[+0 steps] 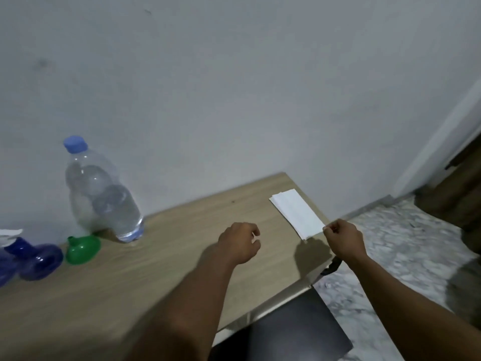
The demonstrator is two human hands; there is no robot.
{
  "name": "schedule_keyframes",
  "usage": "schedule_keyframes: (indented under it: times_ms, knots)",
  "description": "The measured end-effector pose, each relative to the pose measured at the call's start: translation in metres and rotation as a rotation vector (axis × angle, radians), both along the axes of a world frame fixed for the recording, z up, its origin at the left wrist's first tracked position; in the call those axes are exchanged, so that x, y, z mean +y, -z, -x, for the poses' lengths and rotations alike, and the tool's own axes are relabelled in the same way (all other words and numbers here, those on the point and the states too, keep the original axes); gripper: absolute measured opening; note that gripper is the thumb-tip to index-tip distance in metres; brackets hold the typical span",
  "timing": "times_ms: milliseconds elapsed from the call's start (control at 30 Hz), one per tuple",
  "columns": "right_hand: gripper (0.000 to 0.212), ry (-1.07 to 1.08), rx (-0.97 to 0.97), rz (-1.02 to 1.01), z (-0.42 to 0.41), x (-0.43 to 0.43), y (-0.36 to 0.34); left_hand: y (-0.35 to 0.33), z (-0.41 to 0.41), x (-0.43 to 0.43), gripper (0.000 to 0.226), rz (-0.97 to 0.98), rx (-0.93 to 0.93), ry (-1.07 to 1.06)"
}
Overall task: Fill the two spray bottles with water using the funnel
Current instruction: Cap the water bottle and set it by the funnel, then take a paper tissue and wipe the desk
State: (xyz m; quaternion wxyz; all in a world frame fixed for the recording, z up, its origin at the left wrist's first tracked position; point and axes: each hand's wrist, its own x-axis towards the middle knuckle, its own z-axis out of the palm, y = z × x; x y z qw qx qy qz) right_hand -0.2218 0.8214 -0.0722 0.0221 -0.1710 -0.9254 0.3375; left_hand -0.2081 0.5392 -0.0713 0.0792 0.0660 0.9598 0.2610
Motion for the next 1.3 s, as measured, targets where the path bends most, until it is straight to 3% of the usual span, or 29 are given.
schedule_keyframes:
  times_ms: [300, 533, 833, 1133, 1300]
  knots:
    - [0.012, -0.05, -0.099, 0.109, 0.081, 0.066, 0.034, 0.036, 0.039, 0.109, 0.036, 0.027, -0.069, 0.034]
    - [0.014, -0.182, -0.151, 0.159, 0.107, 0.054, 0.057, 0.047, 0.06, 0.123, 0.042, 0.075, -0.074, -0.009]
    - [0.016, -0.181, -0.205, 0.091, 0.12, 0.049, 0.073, 0.058, 0.065, 0.135, 0.048, 0.132, -0.131, -0.022]
    - [0.011, -0.265, -0.045, 0.075, 0.113, 0.048, 0.078, 0.061, 0.064, 0.135, 0.049, 0.134, -0.131, -0.025]
    - [0.026, -0.408, 0.004, -0.046, 0.106, 0.036, 0.078, 0.062, 0.065, 0.133, 0.045, 0.115, -0.118, -0.049]
